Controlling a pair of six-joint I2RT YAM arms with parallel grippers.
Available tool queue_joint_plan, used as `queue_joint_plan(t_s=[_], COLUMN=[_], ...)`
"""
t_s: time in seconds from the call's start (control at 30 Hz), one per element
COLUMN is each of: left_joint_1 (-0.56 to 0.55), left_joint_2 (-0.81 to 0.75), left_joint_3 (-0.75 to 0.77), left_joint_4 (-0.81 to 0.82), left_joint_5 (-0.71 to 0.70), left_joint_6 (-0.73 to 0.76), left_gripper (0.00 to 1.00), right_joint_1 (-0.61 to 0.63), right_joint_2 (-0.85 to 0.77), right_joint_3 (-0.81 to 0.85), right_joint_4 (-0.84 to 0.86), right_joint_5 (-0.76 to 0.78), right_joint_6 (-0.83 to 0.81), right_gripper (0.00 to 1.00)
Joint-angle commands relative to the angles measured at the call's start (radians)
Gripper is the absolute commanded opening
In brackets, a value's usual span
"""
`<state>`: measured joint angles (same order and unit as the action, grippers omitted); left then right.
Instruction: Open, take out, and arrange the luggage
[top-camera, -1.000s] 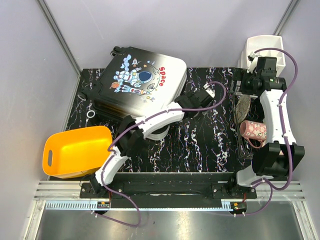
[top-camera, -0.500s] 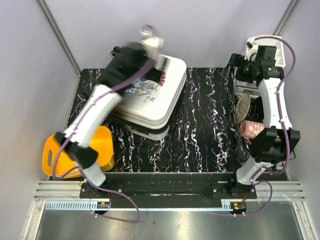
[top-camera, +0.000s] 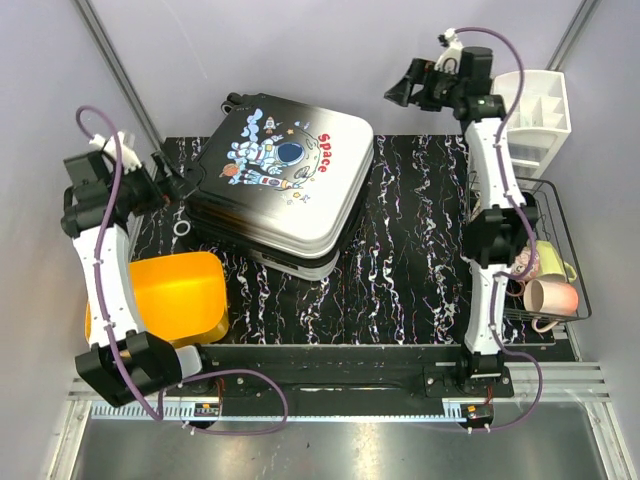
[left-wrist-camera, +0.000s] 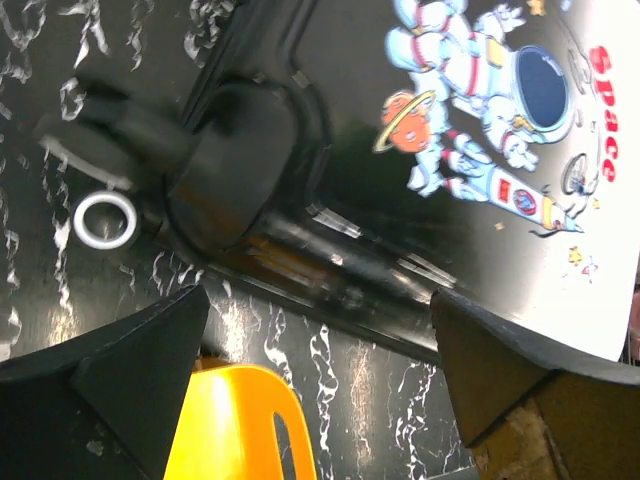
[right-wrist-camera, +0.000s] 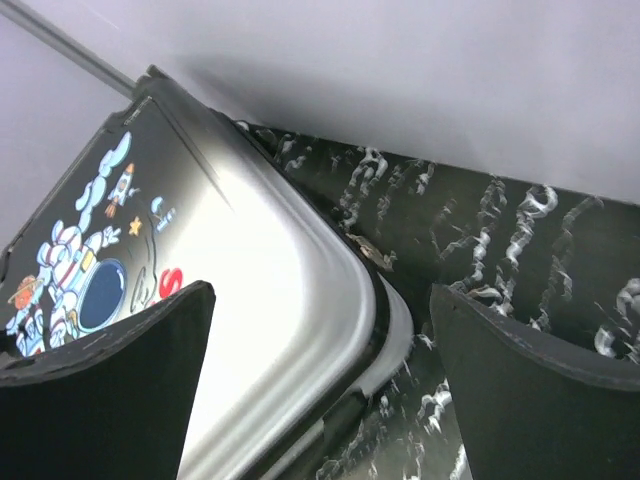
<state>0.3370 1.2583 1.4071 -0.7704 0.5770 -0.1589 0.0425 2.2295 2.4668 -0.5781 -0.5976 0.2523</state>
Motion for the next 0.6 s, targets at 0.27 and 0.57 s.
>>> queue_joint_plan(t_s=[0.27, 0.57], left_joint_1=[0.112, 0.109], left_joint_2=[-0.057, 0.022], left_joint_3=[-0.240, -0.333], left_joint_4=[0.086, 0.339], left_joint_5=[0.078, 0.228], left_joint_6=[-0.031, -0.201], left_gripper=[0.99, 0.96], right_joint_1=[0.148, 0.180], right_joint_2=[0.211, 0.204], right_joint_3=[0.115, -0.032], right_joint_4=[0.231, 0.250], right_joint_5=[-0.093, -0.305], right_joint_6=[0.110, 0.220], right_gripper=[1.00, 0.94])
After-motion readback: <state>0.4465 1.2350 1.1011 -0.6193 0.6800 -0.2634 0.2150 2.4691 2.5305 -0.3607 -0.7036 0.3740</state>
